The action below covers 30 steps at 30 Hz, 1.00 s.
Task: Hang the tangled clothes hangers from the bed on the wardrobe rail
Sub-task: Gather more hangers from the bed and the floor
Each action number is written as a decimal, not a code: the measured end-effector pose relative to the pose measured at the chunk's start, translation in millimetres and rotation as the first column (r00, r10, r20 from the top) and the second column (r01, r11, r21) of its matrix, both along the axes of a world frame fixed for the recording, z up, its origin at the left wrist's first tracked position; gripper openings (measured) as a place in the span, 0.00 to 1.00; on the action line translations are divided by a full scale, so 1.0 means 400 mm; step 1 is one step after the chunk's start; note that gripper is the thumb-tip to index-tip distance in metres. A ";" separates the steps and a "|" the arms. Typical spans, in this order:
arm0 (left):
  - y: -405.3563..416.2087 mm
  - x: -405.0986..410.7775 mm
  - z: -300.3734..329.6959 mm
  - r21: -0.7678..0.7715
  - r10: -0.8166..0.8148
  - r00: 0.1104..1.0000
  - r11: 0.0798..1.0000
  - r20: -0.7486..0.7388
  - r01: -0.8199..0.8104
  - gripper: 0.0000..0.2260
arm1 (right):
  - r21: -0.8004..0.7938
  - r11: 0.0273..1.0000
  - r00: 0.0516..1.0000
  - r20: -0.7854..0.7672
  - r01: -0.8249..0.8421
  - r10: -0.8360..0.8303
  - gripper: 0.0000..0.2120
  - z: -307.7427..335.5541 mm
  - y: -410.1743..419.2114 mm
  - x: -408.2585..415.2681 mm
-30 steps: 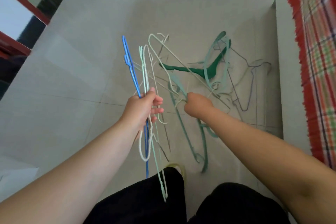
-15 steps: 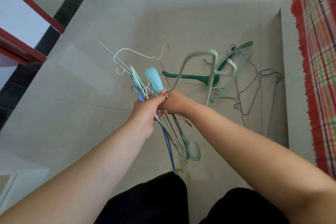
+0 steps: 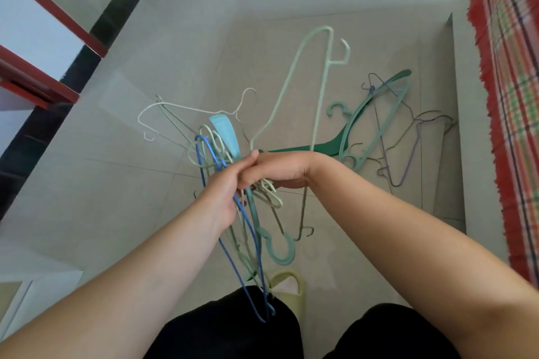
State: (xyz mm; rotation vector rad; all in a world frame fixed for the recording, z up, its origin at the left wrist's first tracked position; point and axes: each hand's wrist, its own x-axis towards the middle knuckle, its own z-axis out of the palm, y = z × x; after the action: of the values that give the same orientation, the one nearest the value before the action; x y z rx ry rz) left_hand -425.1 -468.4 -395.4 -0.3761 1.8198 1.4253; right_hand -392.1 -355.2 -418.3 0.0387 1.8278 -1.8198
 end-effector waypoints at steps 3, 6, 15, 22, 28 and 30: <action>-0.005 -0.016 0.000 -0.004 0.148 0.988 0.989 -0.039 -0.149 0.10 | -0.075 0.996 0.995 -0.086 0.041 -0.047 0.15 0.035 -0.017 0.022; -0.022 -0.063 -0.026 -0.020 0.272 0.959 0.961 -0.079 -0.274 0.22 | 0.092 0.996 0.979 -0.202 -0.018 0.036 0.31 0.063 -0.016 0.043; -0.002 -0.071 -0.018 0.030 0.367 0.930 0.930 0.004 -0.367 0.09 | 0.211 0.313 0.374 -0.403 0.926 -0.835 0.16 -0.100 0.132 0.103; 0.039 -0.042 -0.026 0.055 0.264 0.964 0.963 -0.028 -0.262 0.07 | 0.808 0.332 0.374 0.150 0.487 -0.915 0.59 -0.442 0.342 0.189; 0.006 -0.056 -0.051 0.052 0.248 0.965 0.968 -0.082 -0.245 0.09 | 0.834 0.376 0.207 0.317 0.404 -0.925 0.65 -0.529 0.405 0.155; -0.003 -0.055 -0.054 0.044 0.241 0.965 0.970 -0.108 -0.237 0.10 | 0.863 0.363 0.205 0.307 0.353 -0.929 0.65 -0.550 0.393 0.137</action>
State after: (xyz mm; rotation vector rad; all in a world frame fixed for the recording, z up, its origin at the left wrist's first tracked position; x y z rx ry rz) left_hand -447.1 -469.7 -417.2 -0.5235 1.8894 1.6676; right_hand -337.3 -197.8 -638.2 2.0035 1.6301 -1.0481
